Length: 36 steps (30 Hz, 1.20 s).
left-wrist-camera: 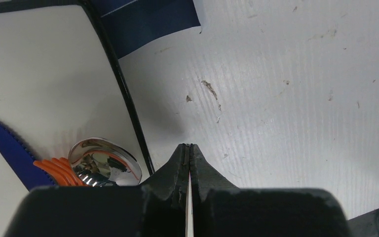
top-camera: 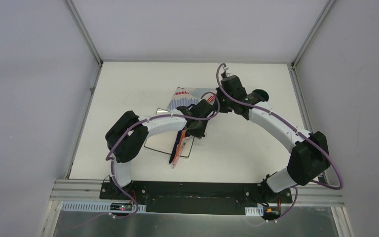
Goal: Set the dinner table for one person
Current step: Move the napkin to the center of the board, then pick up the napkin from the center of the board.
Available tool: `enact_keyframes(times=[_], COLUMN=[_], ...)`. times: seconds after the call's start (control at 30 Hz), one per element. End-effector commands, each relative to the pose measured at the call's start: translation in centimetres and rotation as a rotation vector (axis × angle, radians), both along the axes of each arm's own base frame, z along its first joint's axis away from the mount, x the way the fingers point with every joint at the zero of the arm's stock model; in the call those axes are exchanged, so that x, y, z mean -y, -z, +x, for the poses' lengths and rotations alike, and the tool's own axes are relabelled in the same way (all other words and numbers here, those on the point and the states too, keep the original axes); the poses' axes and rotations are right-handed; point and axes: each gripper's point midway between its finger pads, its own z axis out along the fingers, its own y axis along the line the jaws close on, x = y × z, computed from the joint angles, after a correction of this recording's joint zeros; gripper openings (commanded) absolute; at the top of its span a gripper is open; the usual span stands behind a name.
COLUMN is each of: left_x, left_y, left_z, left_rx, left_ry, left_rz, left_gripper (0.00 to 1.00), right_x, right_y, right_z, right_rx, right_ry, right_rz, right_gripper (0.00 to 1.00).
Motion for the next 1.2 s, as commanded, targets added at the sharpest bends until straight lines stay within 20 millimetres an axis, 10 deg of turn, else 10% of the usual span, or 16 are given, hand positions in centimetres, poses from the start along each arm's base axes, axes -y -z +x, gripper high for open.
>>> enact_keyframes(times=[0.0, 0.43, 1.17], left_x=[1.8, -0.2, -10.4], left_y=[0.1, 1.9, 1.5], left_z=[0.3, 1.7, 6.0], left_rx=[0.021, 0.058, 0.072], left_ry=[0.027, -0.032, -0.247], left_rz=[-0.024, 0.088, 0.172], left_gripper=[0.0, 0.0, 0.0], right_x=[-0.7, -0.4, -1.1], right_y=[-3.2, -2.6, -1.0], right_z=[-0.4, -0.4, -0.3], right_rx=[0.09, 0.081, 0.048], right_ry=[-0.01, -0.009, -0.019], right_rz=[0.057, 0.033, 0.038], right_gripper=[0.0, 0.0, 0.0])
